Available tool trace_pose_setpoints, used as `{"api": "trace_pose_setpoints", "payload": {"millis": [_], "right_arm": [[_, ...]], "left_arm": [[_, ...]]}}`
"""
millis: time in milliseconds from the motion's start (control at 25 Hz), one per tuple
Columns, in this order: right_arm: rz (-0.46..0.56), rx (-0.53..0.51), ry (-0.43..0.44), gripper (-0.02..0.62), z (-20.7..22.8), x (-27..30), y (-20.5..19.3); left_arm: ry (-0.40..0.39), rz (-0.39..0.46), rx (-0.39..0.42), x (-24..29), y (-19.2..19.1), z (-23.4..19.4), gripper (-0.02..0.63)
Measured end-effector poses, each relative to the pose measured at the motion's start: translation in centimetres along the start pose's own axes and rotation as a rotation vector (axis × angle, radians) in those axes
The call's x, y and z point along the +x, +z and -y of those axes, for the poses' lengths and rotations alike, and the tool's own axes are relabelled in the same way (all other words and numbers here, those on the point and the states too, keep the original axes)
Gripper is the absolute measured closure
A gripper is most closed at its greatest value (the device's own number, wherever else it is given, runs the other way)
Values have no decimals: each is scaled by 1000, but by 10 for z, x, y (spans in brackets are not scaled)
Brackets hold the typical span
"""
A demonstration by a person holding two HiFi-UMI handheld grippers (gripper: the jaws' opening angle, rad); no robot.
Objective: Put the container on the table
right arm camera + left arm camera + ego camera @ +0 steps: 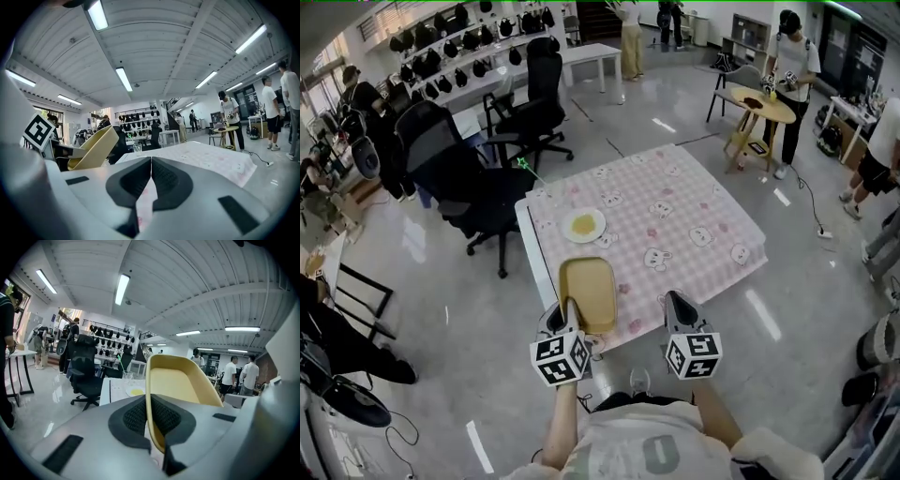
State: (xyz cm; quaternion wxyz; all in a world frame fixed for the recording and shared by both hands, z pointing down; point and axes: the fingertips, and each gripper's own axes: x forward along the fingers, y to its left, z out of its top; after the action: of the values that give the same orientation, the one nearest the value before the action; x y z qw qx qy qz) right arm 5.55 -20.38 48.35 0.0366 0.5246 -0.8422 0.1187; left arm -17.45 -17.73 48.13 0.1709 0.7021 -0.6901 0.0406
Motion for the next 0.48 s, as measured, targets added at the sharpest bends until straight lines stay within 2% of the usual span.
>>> {"api": "trace_pose_setpoints", "payload": {"millis": [200,480], "right_arm": [[7,2,1,566,22,48,13],[-23,10,-8,566,31,86,20]], "left_arm": [[28,-31,5,41,0,-3,578],[35,-55,-26,85,13,-18,578]]}}
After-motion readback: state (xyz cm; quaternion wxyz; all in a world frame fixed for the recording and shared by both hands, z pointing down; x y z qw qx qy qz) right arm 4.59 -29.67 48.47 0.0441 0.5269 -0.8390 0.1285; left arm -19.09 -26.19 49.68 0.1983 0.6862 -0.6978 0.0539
